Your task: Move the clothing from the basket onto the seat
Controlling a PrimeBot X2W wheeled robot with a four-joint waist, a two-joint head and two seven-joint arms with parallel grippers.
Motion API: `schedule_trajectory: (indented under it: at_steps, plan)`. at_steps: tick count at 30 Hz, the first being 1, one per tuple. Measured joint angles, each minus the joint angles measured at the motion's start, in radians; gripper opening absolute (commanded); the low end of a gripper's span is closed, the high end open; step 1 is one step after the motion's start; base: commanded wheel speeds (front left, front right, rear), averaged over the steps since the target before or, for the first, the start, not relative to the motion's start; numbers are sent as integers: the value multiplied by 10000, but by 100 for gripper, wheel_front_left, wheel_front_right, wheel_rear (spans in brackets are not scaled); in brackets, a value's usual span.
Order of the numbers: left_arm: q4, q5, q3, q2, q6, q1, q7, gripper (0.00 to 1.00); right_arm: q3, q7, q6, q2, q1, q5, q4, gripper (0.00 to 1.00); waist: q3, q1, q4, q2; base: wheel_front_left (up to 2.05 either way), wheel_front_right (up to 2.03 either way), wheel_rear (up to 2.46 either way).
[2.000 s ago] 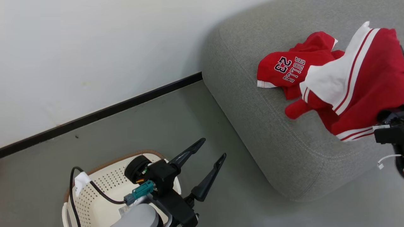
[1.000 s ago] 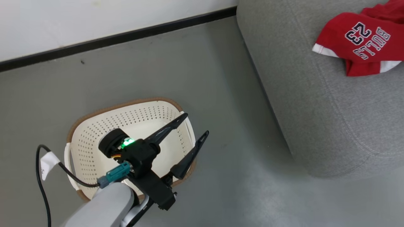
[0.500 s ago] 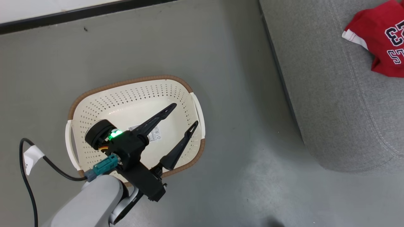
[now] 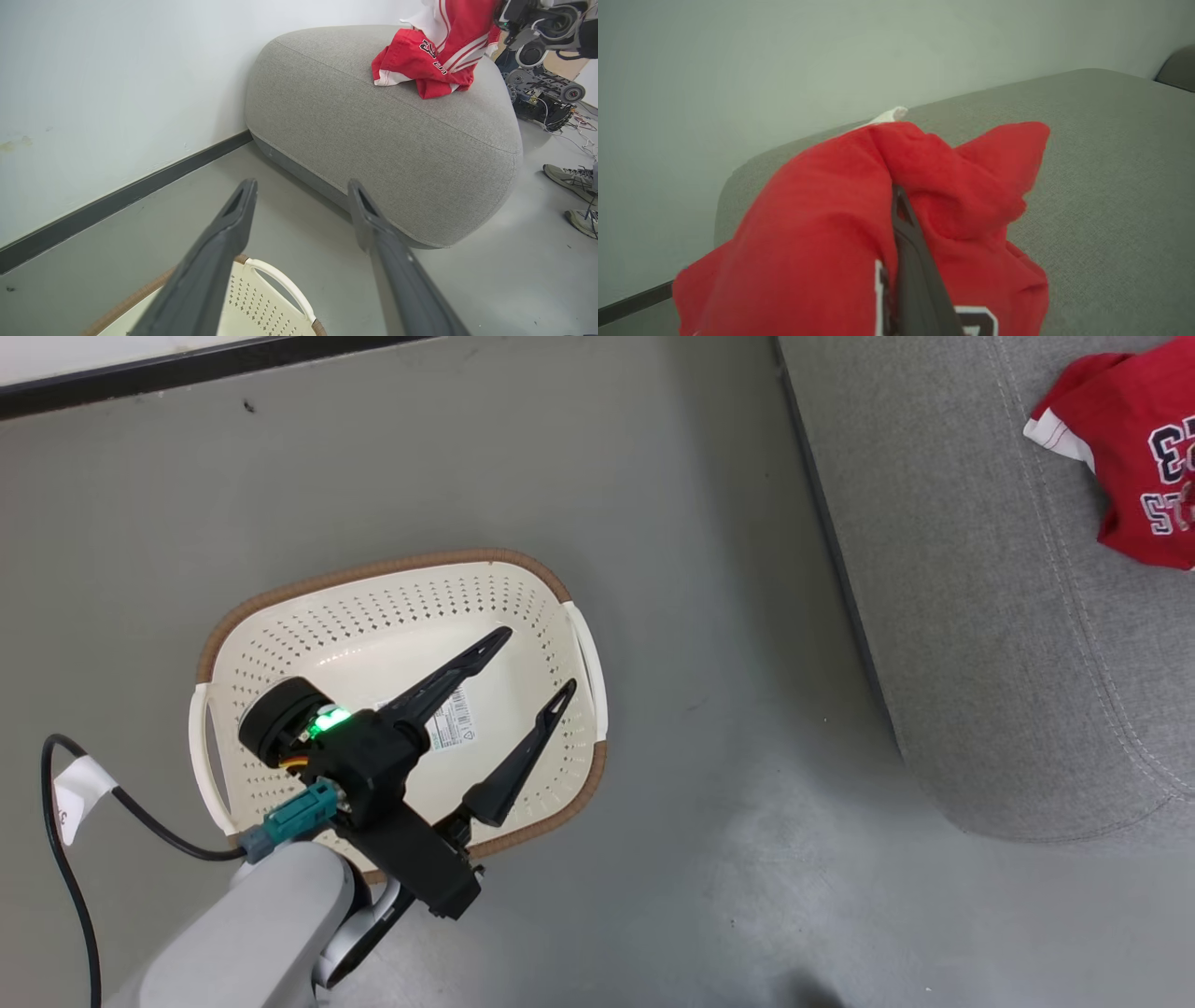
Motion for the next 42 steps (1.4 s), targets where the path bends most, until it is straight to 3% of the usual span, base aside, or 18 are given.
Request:
schedule_trajectory:
  at_steps: [10, 11, 12, 13, 14, 15, 34, 42]
  plan:
    - [199, -4, -38, -54, -4, 12, -73, 100, 291, 1139, 119, -8, -247, -4, 1601, 0, -305, 0, -79, 0, 0, 0, 0]
    - [224, -4, -48, -86, -4, 12, -75, 100, 307, 1202, 153, -23, -249, -4, 1720, 11, -343, 0, -79, -1, 0, 0, 0]
    - [247, -4, -54, -123, -4, 14, -75, 100, 326, 1210, 153, -31, -266, -4, 1827, 28, -384, 0, -80, 0, 0, 0, 0]
    - [267, -6, -56, -150, -4, 18, -75, 100, 351, 1285, 155, -40, -295, -4, 1908, 48, -428, 0, -80, 0, 0, 0, 0]
    - [293, -6, -56, -169, -4, 20, -82, 100, 380, 1292, 173, -56, -343, -4, 1981, 79, -473, 0, -81, 0, 0, 0, 0]
    - [337, -10, -56, -176, -4, 22, -84, 100, 412, 1292, 209, -73, -399, -6, 2050, 98, -520, 0, -84, 0, 0, 0, 0]
    - [1198, -299, 84, -729, 0, 679, -270, 100, 1329, 648, 326, -316, -23, -408, 2188, 100, -2004, -1, -343, -2, 0, 0, 0]
    - [1494, -403, 257, -901, 21, 1001, -303, 100, 1841, 174, 326, -337, 857, -430, 1473, 100, -2853, -2, -450, -3, 0, 0, 0]
